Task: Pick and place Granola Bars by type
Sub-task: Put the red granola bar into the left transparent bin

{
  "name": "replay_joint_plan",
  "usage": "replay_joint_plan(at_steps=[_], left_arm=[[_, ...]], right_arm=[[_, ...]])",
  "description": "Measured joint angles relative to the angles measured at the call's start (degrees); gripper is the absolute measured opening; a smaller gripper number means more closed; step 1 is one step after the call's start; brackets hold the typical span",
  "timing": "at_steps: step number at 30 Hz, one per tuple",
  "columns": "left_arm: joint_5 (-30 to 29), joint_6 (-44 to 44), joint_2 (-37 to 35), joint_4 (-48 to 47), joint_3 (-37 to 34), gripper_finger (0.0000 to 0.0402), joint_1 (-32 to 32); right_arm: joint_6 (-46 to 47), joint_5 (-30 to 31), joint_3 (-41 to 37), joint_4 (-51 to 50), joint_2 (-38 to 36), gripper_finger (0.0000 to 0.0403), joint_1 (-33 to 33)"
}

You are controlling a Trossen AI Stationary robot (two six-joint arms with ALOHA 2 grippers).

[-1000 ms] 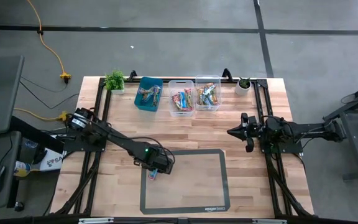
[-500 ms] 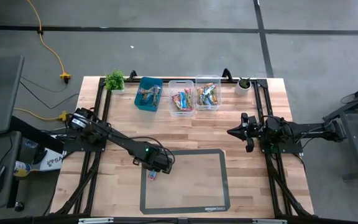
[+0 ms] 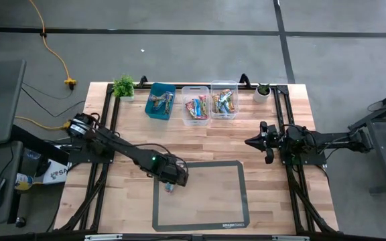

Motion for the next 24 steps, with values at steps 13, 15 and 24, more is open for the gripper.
replay_joint_plan(at_steps=[13,15,24], left_arm=[[-5.00,17.55,-6.76,18.43,0.00,0.0057,0.04],[-4.95,23.01,-7.07,24.68,0.00,0.0057,0.04],[-3.20,42.02,-7.37,57.52,0.04,0.0057,2.98]], right_arm=[[0.00,0.00,0.00,0.00,-0.01,0.0007,0.02],[0.00,0.00,0.00,-0.01,-0.01,0.0007,0.02],[0.00,0.01,0.00,0.00,-0.01,0.0007,0.01]])
